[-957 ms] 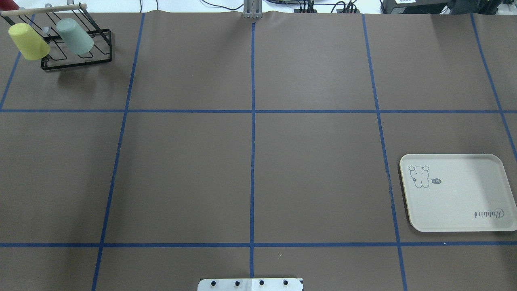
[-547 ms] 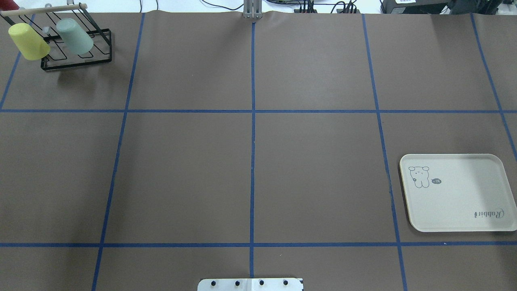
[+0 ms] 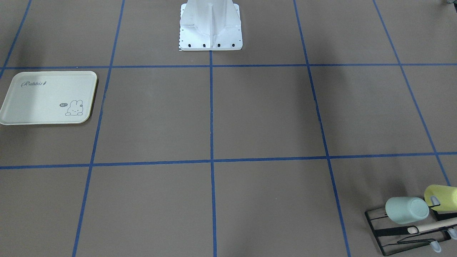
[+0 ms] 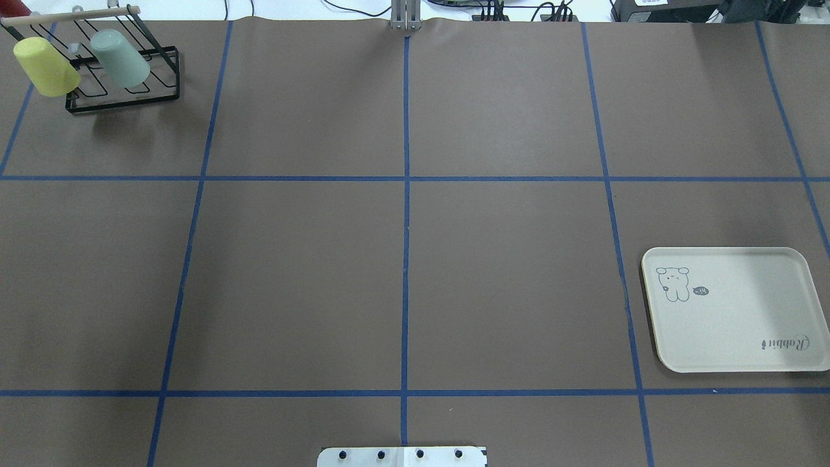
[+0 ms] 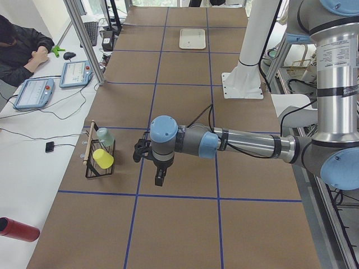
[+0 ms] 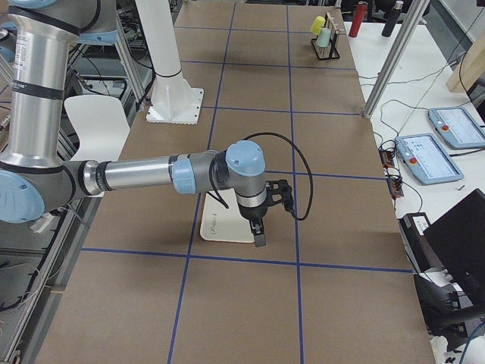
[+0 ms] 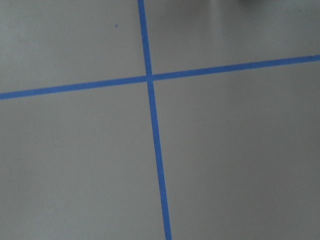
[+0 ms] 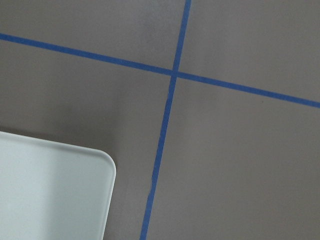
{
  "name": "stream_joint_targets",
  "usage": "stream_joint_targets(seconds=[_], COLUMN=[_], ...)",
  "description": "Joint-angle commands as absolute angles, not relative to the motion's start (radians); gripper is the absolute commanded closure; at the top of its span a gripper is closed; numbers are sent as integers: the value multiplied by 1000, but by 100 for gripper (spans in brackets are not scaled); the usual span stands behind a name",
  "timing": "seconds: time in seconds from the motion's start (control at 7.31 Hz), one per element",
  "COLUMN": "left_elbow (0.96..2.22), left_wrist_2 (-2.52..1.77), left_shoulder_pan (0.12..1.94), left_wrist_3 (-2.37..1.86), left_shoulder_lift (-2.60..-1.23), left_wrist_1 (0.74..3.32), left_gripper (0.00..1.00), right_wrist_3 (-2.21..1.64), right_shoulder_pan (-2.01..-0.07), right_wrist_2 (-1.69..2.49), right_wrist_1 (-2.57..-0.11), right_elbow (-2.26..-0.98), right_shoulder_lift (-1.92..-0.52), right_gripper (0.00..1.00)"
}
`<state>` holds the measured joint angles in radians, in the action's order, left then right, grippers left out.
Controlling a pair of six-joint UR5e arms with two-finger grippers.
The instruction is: Left arm grabs green cup and hands to right arm on tray
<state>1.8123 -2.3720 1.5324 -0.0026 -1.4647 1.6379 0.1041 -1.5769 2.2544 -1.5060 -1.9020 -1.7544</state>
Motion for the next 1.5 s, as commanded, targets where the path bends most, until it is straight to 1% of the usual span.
stream_joint_targets(seconds=[0.0, 0.14, 0.41, 0.55, 0.68, 0.82, 1.09, 1.37], left_elbow=[1795, 1769, 1659, 1575, 1504, 1446, 1292, 1209], left_wrist_2=[-2370, -2347, -2350, -2350, -2349, -2344, -2342, -2321], left_shoulder_pan=[1532, 1532, 1528, 1526, 1496, 1427, 1381, 1330], left_wrist_3=[-2, -5, -38, -90, -119, -121, -182, -232], left_shoulder_lift=[-1544, -1619, -1762, -1861, -1914, -1945, -2082, -2144], left_wrist_1=[1695, 1759, 1782, 1825, 1904, 1980, 1996, 1996], left_gripper=[0, 0, 0, 0, 0, 0, 0, 0], right_wrist_3=[101, 103, 101, 101, 97, 95, 95, 95], right_shoulder_pan=[-1577, -1577, -1577, -1577, -1577, -1577, -1577, -1577], right_wrist_2=[2260, 2261, 2264, 2272, 2282, 2293, 2295, 2309], right_wrist_1=[-1421, -1416, -1404, -1405, -1405, -1405, -1405, -1405], right_elbow=[-1864, -1835, -1824, -1815, -1819, -1819, -1818, -1816], right_shoulder_lift=[-1724, -1707, -1695, -1680, -1677, -1678, -1678, -1683], right_gripper=[0, 0, 0, 0, 0, 0, 0, 0])
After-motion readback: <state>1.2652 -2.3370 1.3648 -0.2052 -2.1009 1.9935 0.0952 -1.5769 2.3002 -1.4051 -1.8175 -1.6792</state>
